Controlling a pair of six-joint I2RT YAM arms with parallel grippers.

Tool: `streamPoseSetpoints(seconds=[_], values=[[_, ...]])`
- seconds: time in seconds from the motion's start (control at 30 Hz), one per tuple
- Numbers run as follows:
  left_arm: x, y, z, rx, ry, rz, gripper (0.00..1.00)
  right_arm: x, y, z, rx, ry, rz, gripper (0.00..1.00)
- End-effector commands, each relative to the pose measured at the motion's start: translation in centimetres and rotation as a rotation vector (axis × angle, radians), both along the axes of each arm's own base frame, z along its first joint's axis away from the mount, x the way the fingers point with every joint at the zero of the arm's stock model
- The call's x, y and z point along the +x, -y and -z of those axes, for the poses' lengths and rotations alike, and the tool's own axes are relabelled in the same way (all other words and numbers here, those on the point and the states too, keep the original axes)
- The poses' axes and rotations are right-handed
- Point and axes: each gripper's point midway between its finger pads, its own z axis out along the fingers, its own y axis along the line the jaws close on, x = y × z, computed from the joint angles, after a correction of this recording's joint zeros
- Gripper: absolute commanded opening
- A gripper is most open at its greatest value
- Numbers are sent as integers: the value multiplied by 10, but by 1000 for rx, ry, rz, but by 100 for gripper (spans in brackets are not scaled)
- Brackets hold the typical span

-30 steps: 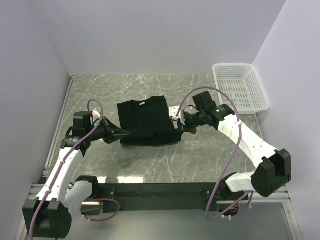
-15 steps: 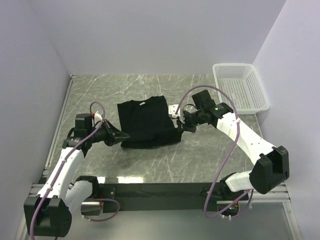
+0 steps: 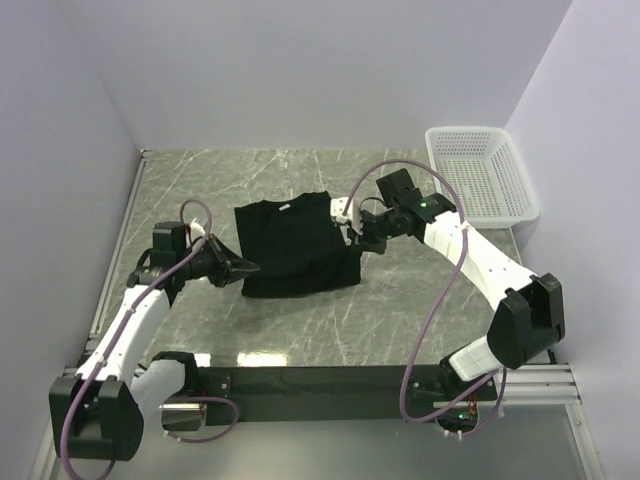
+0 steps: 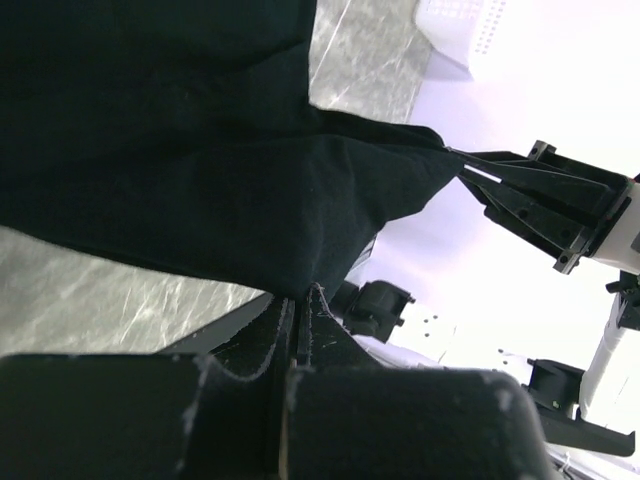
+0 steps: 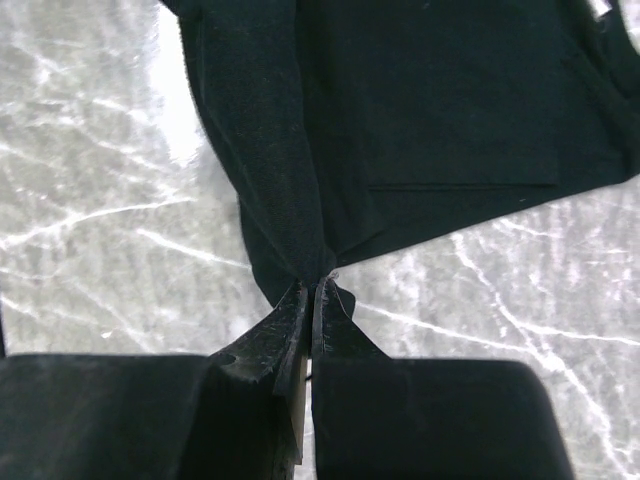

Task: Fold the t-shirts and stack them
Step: Fold the tshirt

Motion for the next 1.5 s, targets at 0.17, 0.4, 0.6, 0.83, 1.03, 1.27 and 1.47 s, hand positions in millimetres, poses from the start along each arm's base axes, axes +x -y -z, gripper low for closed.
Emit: streamPoseSetpoints(seconds=[0.17,0.4,0.6,0.83,1.03,1.27,1.47], values=[[50,-1,-23,33,127,-6,1,50,-12,-20,29,66,58,0],[81,-4,-27,55,153,-2,1,82,-18,-20,31,66,93,0],[99,-3,-31,47,166,5,1,94,-19,-25,44,58,101,0],[64,1,-38,23,160,68,1,54,-7,-30,38,64,-6,0],[-6,4,-18,-13,91,97,1,-7,10,-3,15,-23,-67,0],[-57,4,22,-51,-33,69,1,-61,13,39,-52,-66,-105,0],[-75,3,43,-25,-106,83,1,-90,9,67,-103,-104,-88,0]])
